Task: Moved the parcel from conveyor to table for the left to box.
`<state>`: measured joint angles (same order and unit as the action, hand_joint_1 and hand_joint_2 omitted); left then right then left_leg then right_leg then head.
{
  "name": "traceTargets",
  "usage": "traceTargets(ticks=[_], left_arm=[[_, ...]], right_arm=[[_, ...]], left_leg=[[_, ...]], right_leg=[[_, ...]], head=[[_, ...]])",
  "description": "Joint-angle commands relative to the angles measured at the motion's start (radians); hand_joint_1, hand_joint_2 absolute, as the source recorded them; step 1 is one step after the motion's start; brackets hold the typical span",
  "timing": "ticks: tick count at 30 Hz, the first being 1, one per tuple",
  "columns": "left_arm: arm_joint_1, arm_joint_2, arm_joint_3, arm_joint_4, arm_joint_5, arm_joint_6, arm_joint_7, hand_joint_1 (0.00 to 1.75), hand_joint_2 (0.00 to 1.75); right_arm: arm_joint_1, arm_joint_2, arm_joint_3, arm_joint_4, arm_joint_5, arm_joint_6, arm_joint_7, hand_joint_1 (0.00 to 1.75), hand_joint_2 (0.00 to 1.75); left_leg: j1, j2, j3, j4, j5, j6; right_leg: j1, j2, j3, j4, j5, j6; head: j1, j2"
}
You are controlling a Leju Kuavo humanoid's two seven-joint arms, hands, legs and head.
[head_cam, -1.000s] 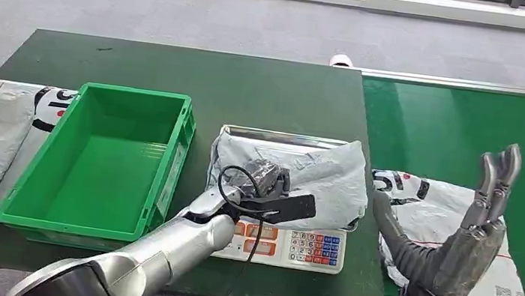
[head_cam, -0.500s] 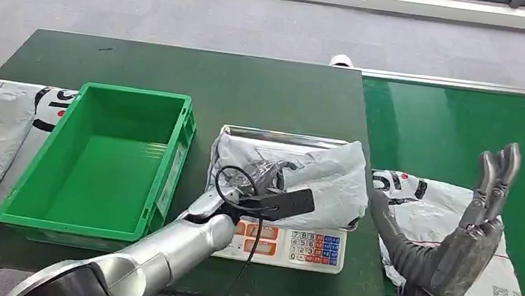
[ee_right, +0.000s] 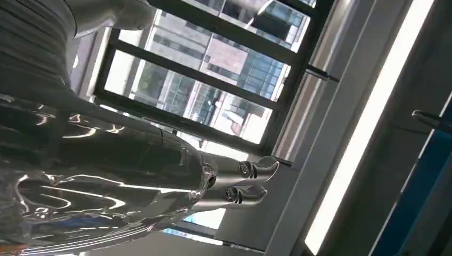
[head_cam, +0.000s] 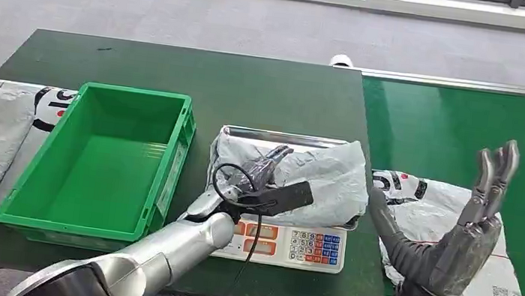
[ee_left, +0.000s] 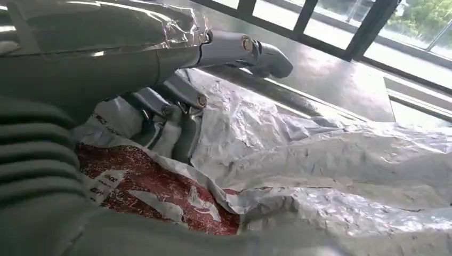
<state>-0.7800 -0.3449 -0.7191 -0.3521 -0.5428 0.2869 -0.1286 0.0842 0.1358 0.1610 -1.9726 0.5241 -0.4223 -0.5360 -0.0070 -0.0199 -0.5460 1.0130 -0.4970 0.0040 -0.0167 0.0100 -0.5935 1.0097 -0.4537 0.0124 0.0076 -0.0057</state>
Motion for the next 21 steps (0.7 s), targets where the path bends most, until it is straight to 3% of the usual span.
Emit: traceTargets(ticks=[1, 7, 11, 16, 18, 19, 21], left_arm=[[-0.023, -0.004, -0.027, 0.033, 0.002, 0.000, 0.000, 0.00, 0.00], [-0.030, -0.004, -0.020, 0.017, 0.029, 0.083, -0.038, 0.00, 0.00], [-0.037, -0.004, 0.044, -0.042, 0.093, 0.211, -0.179, 0.00, 0.00], [-0.045, -0.004, 0.061, -0.067, 0.118, 0.231, -0.228, 0.00, 0.00], [-0.055, -0.004, -0.020, -0.046, 0.072, 0.168, -0.174, 0.00, 0.00], [-0.043, -0.004, -0.034, -0.080, 0.078, 0.272, -0.232, 0.00, 0.00], [-0.052, -0.004, -0.088, -0.098, 0.109, 0.338, -0.225, 0.00, 0.00]], right_arm=[[-0.027, -0.033, 0.036, 0.054, -0.004, -0.004, 0.001, 0.00, 1.75], [-0.033, -0.031, 0.040, 0.057, -0.001, -0.008, 0.004, 0.00, 1.75], [-0.033, -0.028, 0.051, 0.056, 0.007, -0.021, 0.013, 0.00, 1.75], [-0.016, -0.040, 0.059, 0.052, 0.002, -0.042, 0.011, 0.00, 1.75], [-0.004, -0.052, 0.058, 0.044, -0.008, -0.044, 0.003, 0.00, 1.75], [0.002, -0.055, 0.058, 0.038, -0.010, -0.042, 0.000, 0.00, 1.75], [-0.011, -0.058, 0.063, 0.047, -0.009, -0.046, 0.006, 0.00, 1.75]], left_leg=[[0.001, 0.003, 0.001, -0.001, 0.000, -0.001], [0.002, 0.004, 0.002, -0.003, 0.001, -0.002], [0.001, 0.003, 0.000, -0.001, 0.000, -0.001], [0.002, 0.004, 0.001, -0.002, 0.000, -0.002], [0.001, 0.002, 0.000, -0.001, 0.000, -0.001], [0.001, 0.001, 0.001, -0.001, 0.000, -0.001], [0.001, 0.001, 0.001, -0.001, 0.001, -0.001]], right_leg=[[0.001, 0.001, 0.001, -0.002, 0.001, -0.001], [0.002, 0.001, 0.002, -0.004, 0.002, -0.001], [0.002, 0.000, 0.000, -0.002, 0.001, -0.001], [0.002, 0.001, 0.001, -0.003, 0.002, -0.001], [0.001, 0.000, 0.000, -0.001, 0.001, -0.001], [0.002, -0.001, 0.001, -0.002, 0.001, -0.001], [0.002, -0.001, 0.001, -0.003, 0.001, -0.001]], head=[[0.000, 0.000], [0.000, 0.000], [0.000, 0.000], [0.000, 0.000], [0.000, 0.000], [0.000, 0.000], [0.000, 0.000]])
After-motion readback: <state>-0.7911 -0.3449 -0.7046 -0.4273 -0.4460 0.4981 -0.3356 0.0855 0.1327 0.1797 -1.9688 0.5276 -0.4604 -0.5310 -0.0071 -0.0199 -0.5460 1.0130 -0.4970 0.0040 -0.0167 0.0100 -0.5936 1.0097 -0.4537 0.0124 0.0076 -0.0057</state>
